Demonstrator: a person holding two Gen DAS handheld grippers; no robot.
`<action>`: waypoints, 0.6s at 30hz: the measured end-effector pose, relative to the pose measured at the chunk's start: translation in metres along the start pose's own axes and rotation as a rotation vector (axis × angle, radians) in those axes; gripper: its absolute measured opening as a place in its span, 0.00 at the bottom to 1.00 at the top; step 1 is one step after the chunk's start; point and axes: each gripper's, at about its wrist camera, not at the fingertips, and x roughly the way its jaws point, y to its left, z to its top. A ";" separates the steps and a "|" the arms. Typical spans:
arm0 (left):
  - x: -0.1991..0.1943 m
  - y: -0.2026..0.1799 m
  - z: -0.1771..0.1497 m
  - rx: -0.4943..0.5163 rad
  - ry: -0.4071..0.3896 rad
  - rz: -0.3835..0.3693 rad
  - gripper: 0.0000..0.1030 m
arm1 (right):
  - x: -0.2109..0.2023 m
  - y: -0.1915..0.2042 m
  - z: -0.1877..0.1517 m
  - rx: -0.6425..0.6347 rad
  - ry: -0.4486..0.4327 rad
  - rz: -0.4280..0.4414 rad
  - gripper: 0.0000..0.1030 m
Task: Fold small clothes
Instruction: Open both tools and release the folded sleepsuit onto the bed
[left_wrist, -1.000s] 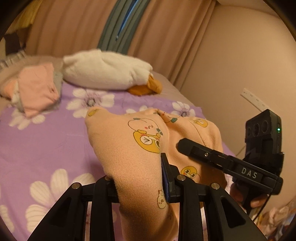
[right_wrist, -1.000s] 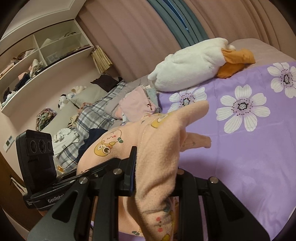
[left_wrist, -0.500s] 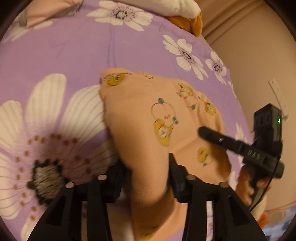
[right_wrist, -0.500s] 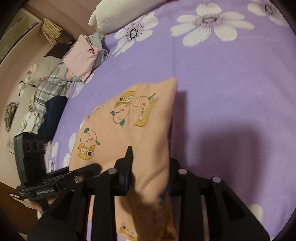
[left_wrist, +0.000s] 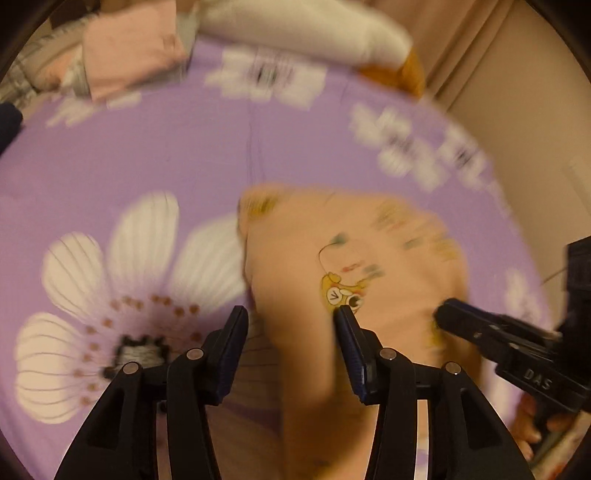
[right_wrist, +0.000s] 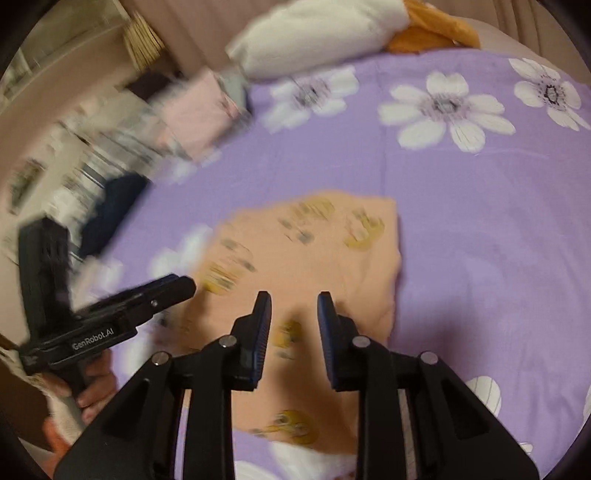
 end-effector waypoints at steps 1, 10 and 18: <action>0.007 0.000 0.000 0.001 -0.004 0.000 0.60 | 0.016 -0.007 -0.003 0.020 0.045 -0.051 0.19; -0.037 0.007 -0.005 -0.141 -0.008 -0.094 0.55 | -0.012 -0.012 -0.008 0.058 0.036 0.171 0.24; -0.022 -0.036 -0.055 0.074 0.065 0.032 0.53 | 0.006 0.010 -0.041 -0.135 0.117 0.034 0.18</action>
